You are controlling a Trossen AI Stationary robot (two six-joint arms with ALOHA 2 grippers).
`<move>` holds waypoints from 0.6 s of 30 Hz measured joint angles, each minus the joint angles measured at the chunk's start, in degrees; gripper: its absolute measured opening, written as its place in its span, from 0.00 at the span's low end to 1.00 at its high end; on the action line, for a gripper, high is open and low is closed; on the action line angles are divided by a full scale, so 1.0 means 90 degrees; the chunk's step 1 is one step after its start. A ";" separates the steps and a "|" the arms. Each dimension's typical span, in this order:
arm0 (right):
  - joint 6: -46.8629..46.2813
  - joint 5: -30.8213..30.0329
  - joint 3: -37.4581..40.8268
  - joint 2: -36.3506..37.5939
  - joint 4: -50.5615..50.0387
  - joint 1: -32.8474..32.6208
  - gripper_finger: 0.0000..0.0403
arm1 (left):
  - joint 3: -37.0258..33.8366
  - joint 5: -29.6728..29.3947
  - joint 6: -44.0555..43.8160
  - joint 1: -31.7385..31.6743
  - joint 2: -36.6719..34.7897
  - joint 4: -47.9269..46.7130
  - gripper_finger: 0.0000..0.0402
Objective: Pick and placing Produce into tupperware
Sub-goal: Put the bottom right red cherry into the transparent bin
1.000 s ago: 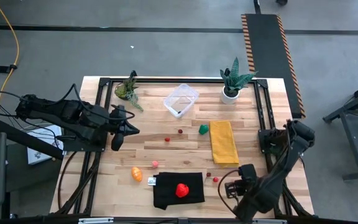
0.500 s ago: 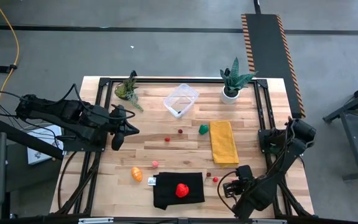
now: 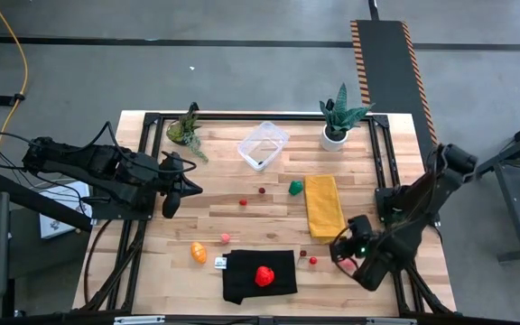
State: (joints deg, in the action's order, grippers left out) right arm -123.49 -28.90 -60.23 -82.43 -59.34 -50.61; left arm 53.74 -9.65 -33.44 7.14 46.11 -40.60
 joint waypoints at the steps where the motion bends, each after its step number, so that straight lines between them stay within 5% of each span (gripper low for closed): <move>1: 0.0158 -0.0072 0.0210 0.0128 0.0269 0.0005 0.34 | 0.0000 0.0000 -0.0004 0.0000 0.0000 0.0000 0.00; 9: 0.1952 -0.0574 0.1704 0.0593 0.3008 0.0001 0.34 | 0.0000 -0.0002 -0.0007 0.0000 0.0000 0.0007 0.00; 18: 0.4032 -0.0105 0.1967 0.0587 0.3484 0.0210 0.34 | 0.0000 -0.0469 -0.0347 0.0000 0.0000 0.0130 0.00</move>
State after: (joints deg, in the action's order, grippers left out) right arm -87.20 -29.85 -42.52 -77.14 -27.98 -48.72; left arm 53.74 -13.87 -36.56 7.14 46.11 -39.42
